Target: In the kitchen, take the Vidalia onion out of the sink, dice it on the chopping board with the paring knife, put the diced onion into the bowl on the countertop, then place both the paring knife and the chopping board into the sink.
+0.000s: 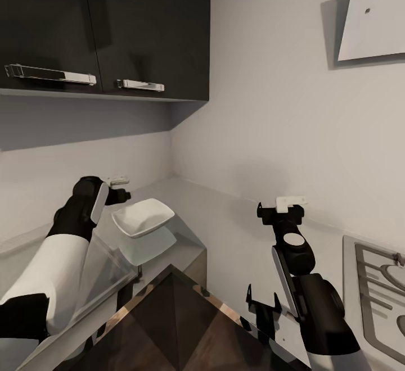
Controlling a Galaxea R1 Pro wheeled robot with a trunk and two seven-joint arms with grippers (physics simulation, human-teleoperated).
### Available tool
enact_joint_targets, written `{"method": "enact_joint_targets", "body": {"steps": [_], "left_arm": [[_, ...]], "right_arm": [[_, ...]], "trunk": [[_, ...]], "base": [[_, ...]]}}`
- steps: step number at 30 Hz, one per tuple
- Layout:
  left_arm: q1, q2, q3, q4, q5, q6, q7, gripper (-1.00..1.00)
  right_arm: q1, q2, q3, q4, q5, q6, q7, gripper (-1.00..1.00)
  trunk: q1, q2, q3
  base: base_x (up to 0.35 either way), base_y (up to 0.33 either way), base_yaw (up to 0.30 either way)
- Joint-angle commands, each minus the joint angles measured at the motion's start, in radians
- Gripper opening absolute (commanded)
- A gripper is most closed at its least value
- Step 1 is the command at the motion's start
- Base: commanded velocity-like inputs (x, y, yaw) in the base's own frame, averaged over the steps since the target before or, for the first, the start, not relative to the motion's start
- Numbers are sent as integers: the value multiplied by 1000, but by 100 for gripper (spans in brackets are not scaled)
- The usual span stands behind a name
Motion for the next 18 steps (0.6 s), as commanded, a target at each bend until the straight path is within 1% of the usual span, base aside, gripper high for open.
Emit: {"method": "enact_joint_targets", "body": {"steps": [1,18], "left_arm": [[-1,0,0,0,8,4,7,100],[-1,0,2,44,8,4,7,100]], "right_arm": [[-1,0,2,-1,4,7,-3,100],[-1,0,2,-1,4,7,-3,100]], "trunk": [[0,-1,-1],[0,-1,-2]], "base": [[0,0,0],[0,0,0]]}}
